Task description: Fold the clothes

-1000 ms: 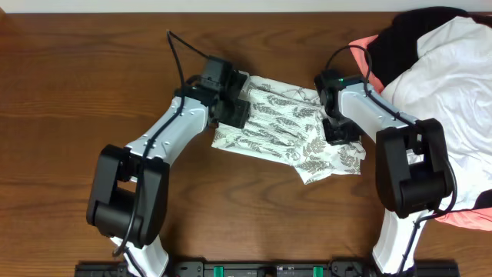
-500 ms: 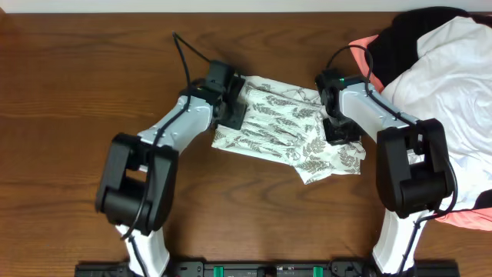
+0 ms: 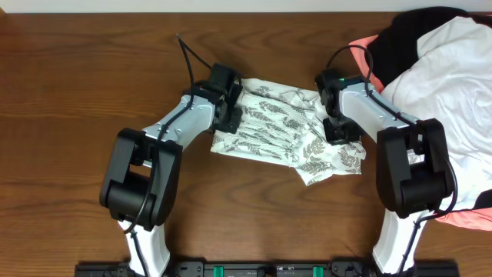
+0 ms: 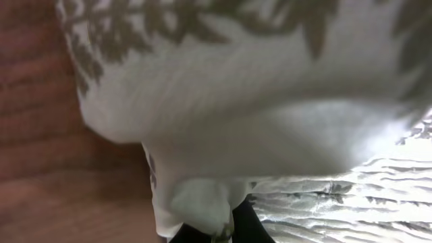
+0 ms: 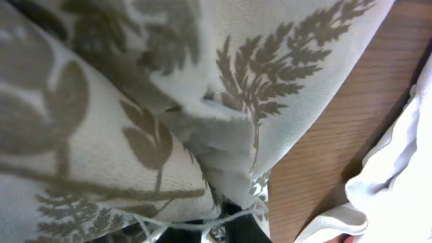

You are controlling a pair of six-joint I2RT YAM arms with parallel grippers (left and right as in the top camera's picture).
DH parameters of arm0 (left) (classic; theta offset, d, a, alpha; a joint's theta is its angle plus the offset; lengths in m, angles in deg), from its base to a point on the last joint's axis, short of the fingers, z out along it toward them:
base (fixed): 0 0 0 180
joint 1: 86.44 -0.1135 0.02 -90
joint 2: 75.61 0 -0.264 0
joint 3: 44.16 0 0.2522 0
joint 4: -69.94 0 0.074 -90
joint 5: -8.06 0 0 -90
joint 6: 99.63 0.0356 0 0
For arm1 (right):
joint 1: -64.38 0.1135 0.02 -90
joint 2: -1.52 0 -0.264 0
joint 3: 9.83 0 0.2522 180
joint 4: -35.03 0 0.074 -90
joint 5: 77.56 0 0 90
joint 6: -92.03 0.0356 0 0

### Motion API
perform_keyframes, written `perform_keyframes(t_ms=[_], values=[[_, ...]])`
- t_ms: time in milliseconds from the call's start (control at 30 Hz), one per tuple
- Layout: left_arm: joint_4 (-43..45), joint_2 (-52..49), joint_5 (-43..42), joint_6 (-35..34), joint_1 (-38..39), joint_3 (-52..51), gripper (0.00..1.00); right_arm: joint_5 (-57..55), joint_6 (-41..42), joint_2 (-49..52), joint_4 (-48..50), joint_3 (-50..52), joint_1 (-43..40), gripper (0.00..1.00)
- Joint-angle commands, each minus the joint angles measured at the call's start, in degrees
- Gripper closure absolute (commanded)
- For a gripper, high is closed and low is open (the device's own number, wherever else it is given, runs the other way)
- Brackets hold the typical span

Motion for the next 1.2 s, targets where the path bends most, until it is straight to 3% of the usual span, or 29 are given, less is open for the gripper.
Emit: perform_keyframes(t_ms=[0,133,267,567,1067,1167], values=[[-3.02,-1.2,4.94,-1.66,-0.15,-0.92,0.94,6.54,-0.22,5.16,2.27,2.64,-0.81,0.96],[-5.05,-1.2,6.34,-3.5,-0.24,-0.92,0.94,6.54,-0.2,5.16,2.19,2.64,-0.81,0.95],[-8.66,-1.2,11.34,-11.67,-1.07,-0.92,0.94,6.51,-0.22,5.16,1.92,2.64,-0.87,0.95],[-13.38,-1.2,11.58,-24.24,-5.29,-0.92,0.94,6.51,-0.22,5.16,1.88,2.64,-0.92,0.95],[-9.99,-0.9,11.39,-24.79,-5.57,-0.9,0.95,8.04,-0.17,5.16,1.86,2.64,-0.9,0.96],[-9.14,-0.63,11.41,-24.79,-5.57,-0.9,0.87,8.13,-0.17,5.16,1.86,2.64,-0.9,0.96]])
